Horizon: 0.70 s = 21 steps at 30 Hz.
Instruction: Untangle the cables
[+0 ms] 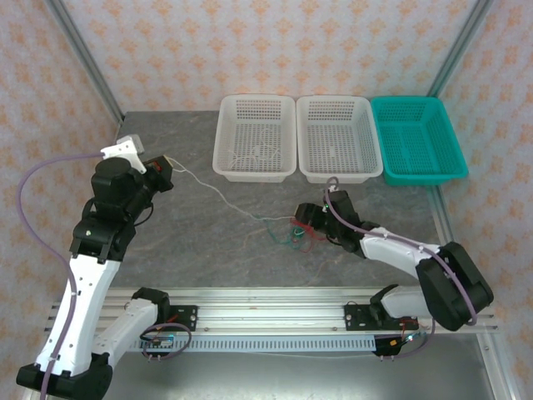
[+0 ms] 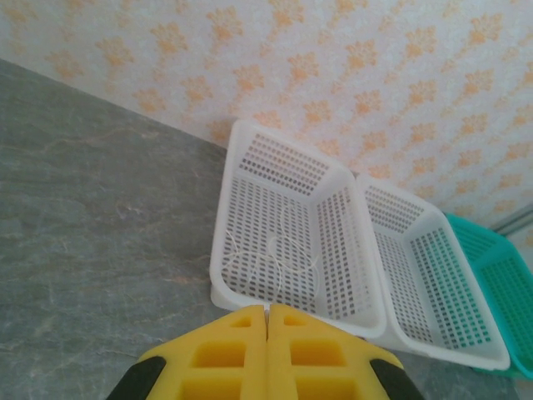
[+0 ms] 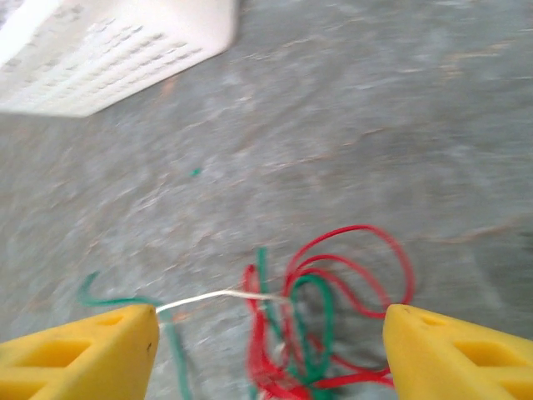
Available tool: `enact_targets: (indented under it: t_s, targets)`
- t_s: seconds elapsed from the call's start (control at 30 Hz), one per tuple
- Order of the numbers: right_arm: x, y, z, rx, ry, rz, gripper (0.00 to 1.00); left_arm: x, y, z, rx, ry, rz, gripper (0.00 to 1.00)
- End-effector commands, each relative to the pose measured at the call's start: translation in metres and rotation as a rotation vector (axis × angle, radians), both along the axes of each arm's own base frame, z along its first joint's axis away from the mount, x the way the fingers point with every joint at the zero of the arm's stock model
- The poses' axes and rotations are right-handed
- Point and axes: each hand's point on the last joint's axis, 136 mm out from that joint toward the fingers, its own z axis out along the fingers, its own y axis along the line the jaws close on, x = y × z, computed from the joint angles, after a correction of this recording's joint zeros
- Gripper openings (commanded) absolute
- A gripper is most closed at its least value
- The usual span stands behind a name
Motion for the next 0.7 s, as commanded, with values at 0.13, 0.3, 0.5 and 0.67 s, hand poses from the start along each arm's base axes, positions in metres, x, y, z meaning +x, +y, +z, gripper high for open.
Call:
enact_targets:
  t_s: [0.13,0.3,0.5,0.67]
  targets:
    - [-0.011,0.019,-0.027,-0.192,0.059,0.102,0.76,0.0,0.002,0.004,-0.013,-0.018,0.008,0.0]
    - [-0.02,0.004,-0.06,-0.33,0.137,0.082,0.64,-0.006,0.033,0.007,0.068,0.011,0.168,0.0]
    - [-0.017,-0.077,-0.069,-0.544,0.231,-0.268,0.33,-0.01,0.081,0.008,0.183,0.077,0.363,0.0]
    - [-0.024,-0.123,-0.066,-0.469,0.258,-0.467,0.46,-0.016,0.124,0.006,0.084,0.105,0.496,0.0]
